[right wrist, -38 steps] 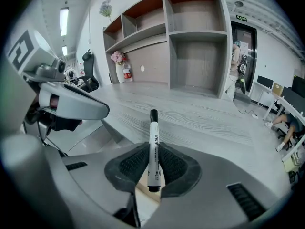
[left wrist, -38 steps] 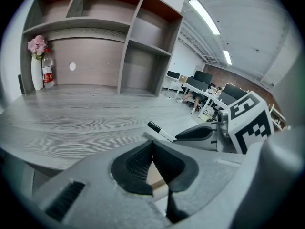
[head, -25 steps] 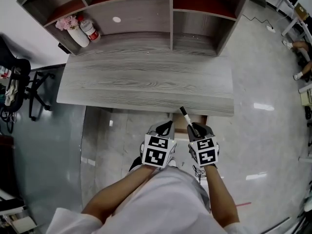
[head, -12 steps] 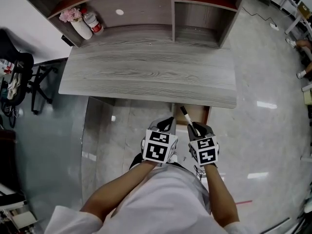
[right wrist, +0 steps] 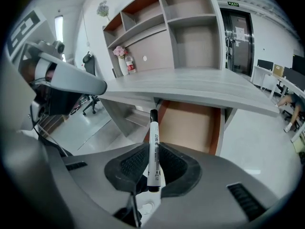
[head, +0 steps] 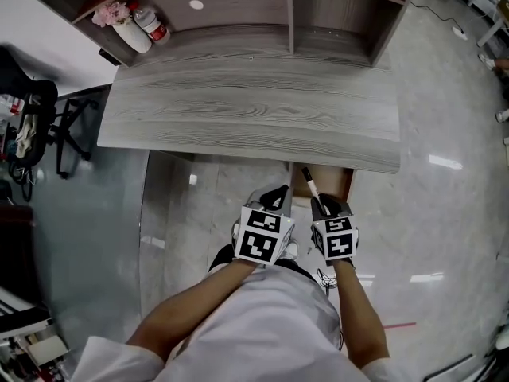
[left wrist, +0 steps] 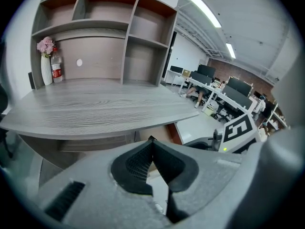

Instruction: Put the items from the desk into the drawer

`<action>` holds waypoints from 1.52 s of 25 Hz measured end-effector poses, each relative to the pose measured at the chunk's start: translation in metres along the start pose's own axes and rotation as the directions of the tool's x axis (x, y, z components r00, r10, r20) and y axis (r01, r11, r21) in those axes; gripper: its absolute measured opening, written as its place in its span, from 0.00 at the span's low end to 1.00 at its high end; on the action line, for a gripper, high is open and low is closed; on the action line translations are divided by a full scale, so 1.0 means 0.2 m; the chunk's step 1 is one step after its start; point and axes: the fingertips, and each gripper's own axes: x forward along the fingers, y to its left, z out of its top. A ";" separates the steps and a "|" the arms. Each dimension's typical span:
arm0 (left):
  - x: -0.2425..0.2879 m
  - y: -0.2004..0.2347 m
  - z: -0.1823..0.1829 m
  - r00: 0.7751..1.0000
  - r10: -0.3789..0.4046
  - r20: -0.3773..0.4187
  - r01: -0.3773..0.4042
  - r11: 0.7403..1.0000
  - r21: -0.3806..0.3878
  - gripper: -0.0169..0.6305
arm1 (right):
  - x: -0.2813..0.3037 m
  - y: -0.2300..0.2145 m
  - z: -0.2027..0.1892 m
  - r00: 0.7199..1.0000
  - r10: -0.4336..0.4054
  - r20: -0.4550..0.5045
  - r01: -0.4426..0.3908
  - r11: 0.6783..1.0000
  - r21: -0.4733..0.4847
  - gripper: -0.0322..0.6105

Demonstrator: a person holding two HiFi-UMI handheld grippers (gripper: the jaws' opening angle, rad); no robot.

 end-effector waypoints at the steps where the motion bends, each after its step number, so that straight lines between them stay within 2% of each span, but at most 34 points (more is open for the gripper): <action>1: 0.00 0.01 -0.01 1.000 0.000 -0.008 0.001 1.000 0.005 0.03 | 0.02 0.00 -0.01 1.000 0.000 -0.007 0.001 1.000 0.008 0.14; 13: 0.11 0.11 -0.03 0.997 -0.012 -0.076 0.015 0.999 0.035 0.03 | 0.27 -0.05 -0.03 0.998 0.000 -0.066 0.004 0.998 0.069 0.14; 19: 0.14 0.17 -0.01 0.996 -0.010 -0.087 0.012 1.000 0.028 0.03 | 0.35 -0.07 -0.03 0.996 0.007 -0.083 0.003 0.994 0.113 0.14; 24: 0.16 0.17 -0.01 0.995 -0.020 -0.094 0.023 0.999 0.033 0.03 | 0.37 -0.07 -0.04 0.995 -0.002 -0.103 0.014 0.993 0.115 0.14; 38: 0.11 0.08 -0.01 0.997 -0.044 -0.063 0.046 0.999 0.026 0.03 | 0.19 -0.01 0.03 1.000 -0.008 -0.023 0.011 0.992 0.123 0.13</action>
